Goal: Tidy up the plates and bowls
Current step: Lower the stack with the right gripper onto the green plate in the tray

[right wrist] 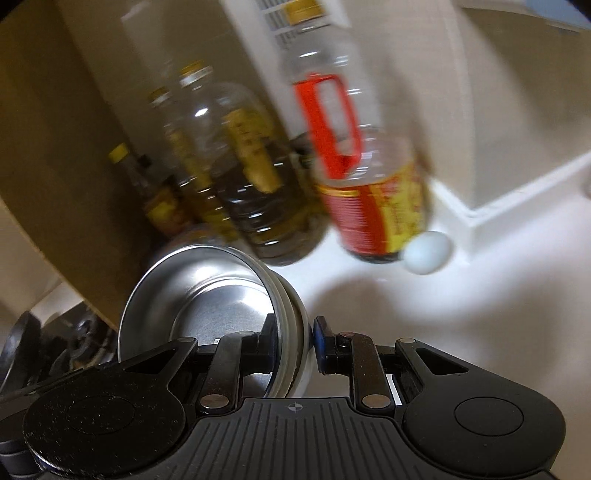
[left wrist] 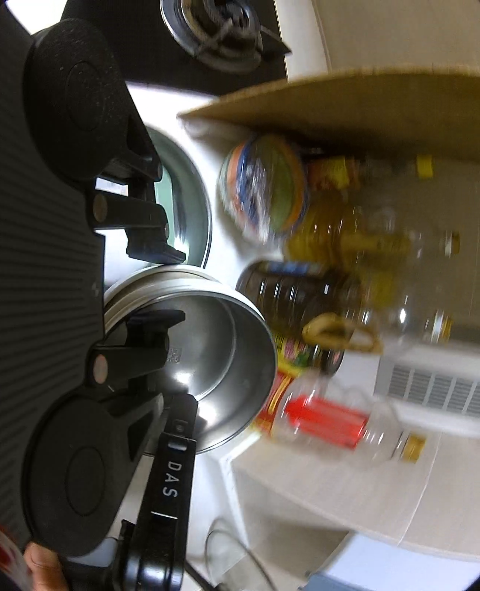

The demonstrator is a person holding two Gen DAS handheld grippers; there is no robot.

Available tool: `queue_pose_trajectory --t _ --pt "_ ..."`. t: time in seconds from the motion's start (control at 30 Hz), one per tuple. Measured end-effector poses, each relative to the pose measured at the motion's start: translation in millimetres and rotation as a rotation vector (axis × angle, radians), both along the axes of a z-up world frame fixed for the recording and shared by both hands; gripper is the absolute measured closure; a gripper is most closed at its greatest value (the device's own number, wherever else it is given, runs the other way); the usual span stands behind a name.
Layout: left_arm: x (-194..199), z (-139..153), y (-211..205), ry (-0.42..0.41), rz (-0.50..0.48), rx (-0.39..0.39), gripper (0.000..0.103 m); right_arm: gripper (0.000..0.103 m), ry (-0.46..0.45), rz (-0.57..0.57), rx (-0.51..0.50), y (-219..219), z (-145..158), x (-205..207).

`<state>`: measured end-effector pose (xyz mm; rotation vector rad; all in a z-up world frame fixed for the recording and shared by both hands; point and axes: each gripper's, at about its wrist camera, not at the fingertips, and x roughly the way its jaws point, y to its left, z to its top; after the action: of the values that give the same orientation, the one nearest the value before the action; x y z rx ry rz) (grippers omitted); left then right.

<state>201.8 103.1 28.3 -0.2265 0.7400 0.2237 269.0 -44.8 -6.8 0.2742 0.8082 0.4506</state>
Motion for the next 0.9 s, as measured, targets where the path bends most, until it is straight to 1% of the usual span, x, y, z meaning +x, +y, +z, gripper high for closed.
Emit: queue_pose_trajectory --t 0.17,0.43,0.6,0.9 --pt "-10.1 0.1 24.9 0.015 0.065 0.002 0.08 0.082 0.012 0.07 0.003 31.8 -2.8 1.7" --pt "-22.9 -11.9 53.9 0.057 0.131 -0.024 0.08 0.082 0.062 0.139 -0.014 66.5 -21.8 3.1" --pt "-24.7 -21.2 61.5 0.075 0.142 -0.041 0.08 0.082 0.083 0.151 -0.03 78.0 -32.9 5.5" --pt "-22.0 -34.0 63.9 0.101 0.14 -0.049 0.08 0.082 0.105 0.154 -0.043 80.2 -45.9 7.2"
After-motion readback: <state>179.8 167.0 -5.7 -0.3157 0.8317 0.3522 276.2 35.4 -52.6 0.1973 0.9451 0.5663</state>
